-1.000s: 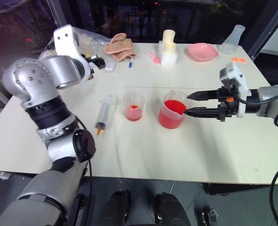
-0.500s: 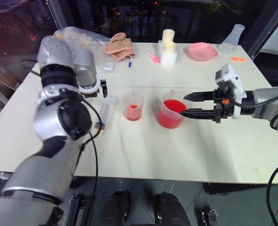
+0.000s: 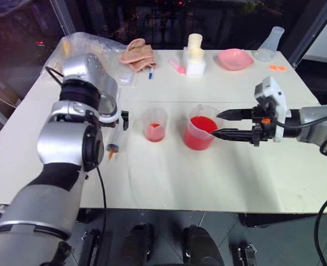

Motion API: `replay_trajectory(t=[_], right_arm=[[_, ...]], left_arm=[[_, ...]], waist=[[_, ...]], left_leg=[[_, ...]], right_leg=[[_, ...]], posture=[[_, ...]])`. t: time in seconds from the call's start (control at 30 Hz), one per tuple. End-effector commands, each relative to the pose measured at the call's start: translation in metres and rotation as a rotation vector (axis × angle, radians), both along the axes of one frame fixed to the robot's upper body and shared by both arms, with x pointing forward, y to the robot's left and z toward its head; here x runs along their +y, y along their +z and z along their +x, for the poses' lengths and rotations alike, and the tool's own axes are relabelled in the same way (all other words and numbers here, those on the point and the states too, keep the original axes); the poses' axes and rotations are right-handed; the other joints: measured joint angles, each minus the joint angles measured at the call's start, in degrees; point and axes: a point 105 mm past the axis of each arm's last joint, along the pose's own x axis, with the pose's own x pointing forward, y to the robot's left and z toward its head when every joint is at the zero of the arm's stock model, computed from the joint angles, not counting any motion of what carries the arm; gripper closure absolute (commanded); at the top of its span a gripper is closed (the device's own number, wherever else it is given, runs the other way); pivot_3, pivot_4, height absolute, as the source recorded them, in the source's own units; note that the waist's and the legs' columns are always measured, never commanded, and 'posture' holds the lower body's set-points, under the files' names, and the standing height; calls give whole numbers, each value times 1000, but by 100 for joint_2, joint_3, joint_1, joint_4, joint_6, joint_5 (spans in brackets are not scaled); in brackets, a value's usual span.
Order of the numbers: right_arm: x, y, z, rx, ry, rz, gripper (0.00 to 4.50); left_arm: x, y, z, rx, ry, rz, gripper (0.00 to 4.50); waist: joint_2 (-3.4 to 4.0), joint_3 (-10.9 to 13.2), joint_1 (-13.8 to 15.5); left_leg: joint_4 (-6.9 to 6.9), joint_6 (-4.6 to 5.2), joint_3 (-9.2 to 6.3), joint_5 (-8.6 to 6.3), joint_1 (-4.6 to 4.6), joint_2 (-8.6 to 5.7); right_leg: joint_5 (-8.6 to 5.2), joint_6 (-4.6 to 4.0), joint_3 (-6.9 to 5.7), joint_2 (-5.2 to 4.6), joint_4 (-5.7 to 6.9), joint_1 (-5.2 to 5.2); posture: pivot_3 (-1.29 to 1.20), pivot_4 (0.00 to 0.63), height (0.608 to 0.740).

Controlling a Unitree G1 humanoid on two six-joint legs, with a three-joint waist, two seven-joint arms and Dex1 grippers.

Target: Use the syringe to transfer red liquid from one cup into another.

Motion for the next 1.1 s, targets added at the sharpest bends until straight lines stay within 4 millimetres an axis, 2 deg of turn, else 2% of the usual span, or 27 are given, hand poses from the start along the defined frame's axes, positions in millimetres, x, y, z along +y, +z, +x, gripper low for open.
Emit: replay_trajectory(t=[0.03,0.5,0.63,0.97,1.0,1.1], right_arm=[[0,14,-5,-63,0,7,1051],[-2,13,-9,-62,-26,8,1051],[-2,14,-10,-61,-28,7,1051],[-1,14,-9,-60,-25,3,1051],[-1,14,-9,-60,-25,2,1051],[-2,15,-9,-60,-26,1,1051]], left_arm=[[-5,6,4,-41,-49,2,73],[2,-36,8,-33,-60,-26,73],[-2,-39,10,-45,-67,-65,73],[-3,-45,15,-78,-49,-119,2818],[-1,-43,15,-84,-41,-123,2956],[8,-31,17,-134,-16,-115,2979]], waist=[[0,0,4],[3,-3,15],[5,-6,22],[5,-6,16],[5,-6,16],[6,-6,5]], left_leg=[[0,1,3,0,0,0],[1,7,13,-3,-1,4],[5,10,14,-5,3,4],[21,24,14,-13,6,5],[21,24,14,-13,6,5],[21,25,14,-13,9,6]], right_leg=[[0,0,2,0,0,-1],[0,0,8,1,0,-6],[0,0,8,1,0,1],[1,0,8,2,3,10],[1,0,8,2,3,10],[1,0,8,3,6,11]], posture=[[0,150,740],[0,150,740],[0,150,740],[0,150,740],[0,150,740],[0,150,740]])
